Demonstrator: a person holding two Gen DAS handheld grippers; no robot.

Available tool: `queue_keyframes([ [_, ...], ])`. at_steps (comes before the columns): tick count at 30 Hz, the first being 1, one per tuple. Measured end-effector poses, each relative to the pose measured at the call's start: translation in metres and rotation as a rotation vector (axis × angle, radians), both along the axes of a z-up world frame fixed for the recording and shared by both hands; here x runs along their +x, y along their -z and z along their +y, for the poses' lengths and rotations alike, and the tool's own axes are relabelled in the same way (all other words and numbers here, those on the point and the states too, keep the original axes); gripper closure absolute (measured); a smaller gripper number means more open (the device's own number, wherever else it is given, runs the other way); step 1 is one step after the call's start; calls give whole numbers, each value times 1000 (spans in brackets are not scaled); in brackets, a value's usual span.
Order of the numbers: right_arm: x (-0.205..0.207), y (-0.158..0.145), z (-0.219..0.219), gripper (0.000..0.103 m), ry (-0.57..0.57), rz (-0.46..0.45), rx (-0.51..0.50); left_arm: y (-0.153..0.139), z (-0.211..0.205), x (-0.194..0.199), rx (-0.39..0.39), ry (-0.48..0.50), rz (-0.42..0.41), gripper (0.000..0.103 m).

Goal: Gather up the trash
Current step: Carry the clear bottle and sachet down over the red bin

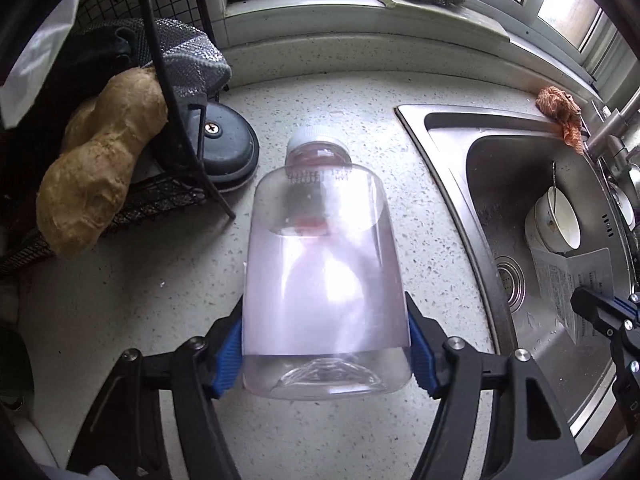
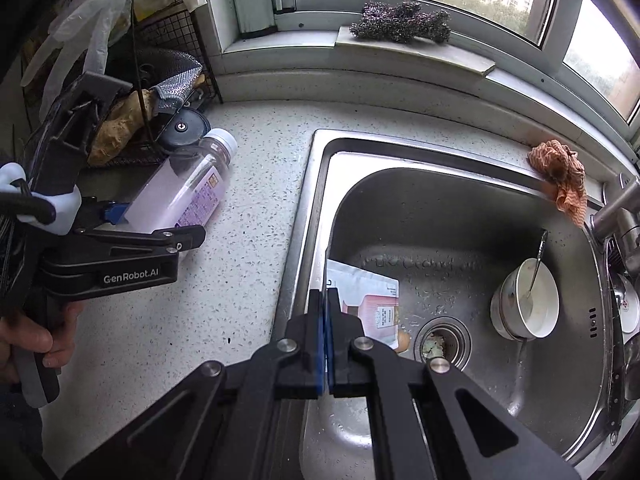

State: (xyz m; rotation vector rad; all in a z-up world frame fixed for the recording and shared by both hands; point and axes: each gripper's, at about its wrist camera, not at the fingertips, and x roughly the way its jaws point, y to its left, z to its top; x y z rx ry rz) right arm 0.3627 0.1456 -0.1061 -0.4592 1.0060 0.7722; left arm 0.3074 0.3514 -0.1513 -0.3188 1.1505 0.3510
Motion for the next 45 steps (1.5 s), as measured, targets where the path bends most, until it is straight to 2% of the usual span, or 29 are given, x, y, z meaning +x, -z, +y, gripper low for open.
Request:
queue_keyframes([
  [4, -12, -9, -17, 102, -1, -27, 14, -9, -26, -19, -9, 17, -6, 37],
  [16, -55, -27, -90, 102, -17, -15, 85, -30, -120, -66, 4, 36, -30, 37],
  [23, -91, -41, -157, 102, -43, -38, 138, -56, -191, -101, 44, 39, -82, 37],
  [29, -123, -48, -224, 102, -40, -60, 165, -69, -271, -135, 45, 56, -121, 37],
  [37, -161, -43, -313, 102, 11, -47, 163, -72, -370, -174, 58, 137, -121, 37],
  [45, -180, -24, -368, 102, 108, 6, 130, -55, -429, -180, 13, 274, -75, 37],
])
